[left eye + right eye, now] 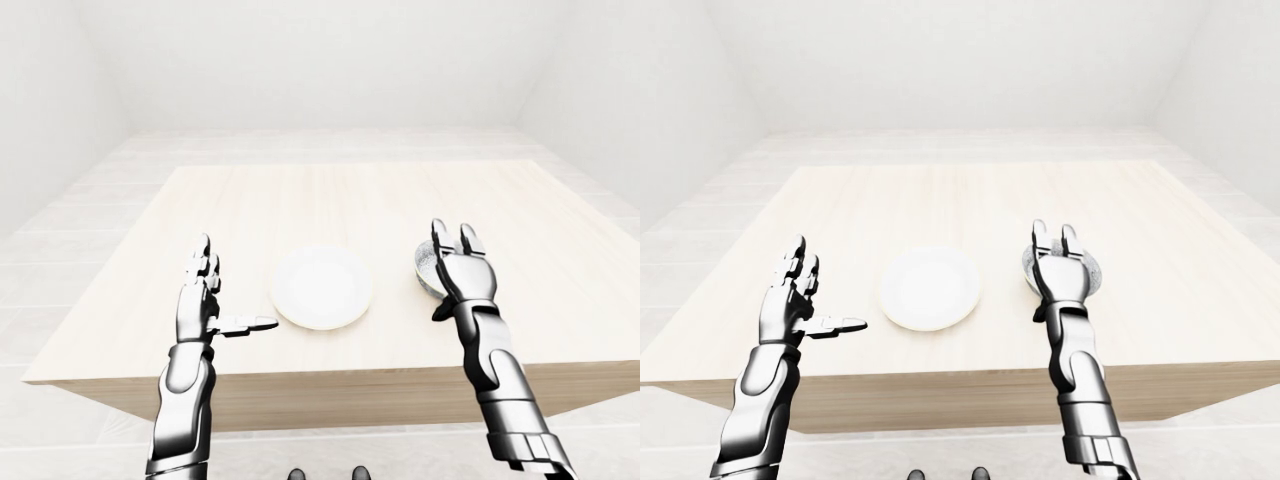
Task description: Put the bowl on the plate.
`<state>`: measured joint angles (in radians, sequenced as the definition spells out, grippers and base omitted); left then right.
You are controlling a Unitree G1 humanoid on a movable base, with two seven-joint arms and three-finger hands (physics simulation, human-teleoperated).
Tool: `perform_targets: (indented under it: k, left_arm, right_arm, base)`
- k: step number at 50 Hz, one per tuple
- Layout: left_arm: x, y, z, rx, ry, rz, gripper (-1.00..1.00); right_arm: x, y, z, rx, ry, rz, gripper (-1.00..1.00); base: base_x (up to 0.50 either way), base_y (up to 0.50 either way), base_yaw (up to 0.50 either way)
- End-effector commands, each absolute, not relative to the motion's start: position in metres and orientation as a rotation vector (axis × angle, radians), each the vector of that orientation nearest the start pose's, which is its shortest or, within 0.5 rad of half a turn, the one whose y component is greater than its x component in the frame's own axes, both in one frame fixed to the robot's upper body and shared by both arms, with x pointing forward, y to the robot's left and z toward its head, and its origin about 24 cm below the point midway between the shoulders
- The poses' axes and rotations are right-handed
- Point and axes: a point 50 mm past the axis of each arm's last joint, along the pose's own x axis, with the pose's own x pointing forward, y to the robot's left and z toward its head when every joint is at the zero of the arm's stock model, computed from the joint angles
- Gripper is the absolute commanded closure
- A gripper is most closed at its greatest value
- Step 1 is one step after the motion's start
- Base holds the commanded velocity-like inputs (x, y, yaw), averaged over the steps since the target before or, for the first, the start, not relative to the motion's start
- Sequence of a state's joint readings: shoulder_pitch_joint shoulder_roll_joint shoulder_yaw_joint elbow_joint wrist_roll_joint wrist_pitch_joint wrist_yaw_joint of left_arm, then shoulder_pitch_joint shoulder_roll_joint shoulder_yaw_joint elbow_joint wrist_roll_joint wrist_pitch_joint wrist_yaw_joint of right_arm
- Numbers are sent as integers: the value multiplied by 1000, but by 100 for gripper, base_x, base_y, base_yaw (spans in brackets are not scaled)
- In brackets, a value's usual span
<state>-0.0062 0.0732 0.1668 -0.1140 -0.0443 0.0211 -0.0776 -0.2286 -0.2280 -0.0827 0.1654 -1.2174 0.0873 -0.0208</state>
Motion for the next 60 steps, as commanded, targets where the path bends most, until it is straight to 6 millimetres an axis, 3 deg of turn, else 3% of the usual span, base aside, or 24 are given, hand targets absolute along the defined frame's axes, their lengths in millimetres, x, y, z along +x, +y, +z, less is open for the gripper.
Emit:
perform_targets:
  k: [1,60]
  left_arm:
    - [252,199,71,38,-106,83,-100]
    - [249,197,71,46,-114,70,-100]
  right_arm:
    - [301,-214,63,-1440,71,-162,-100]
    - [303,-231,32,-1493,205,-99,-100]
  base:
    - [0,0,0]
    - [0,0,0]
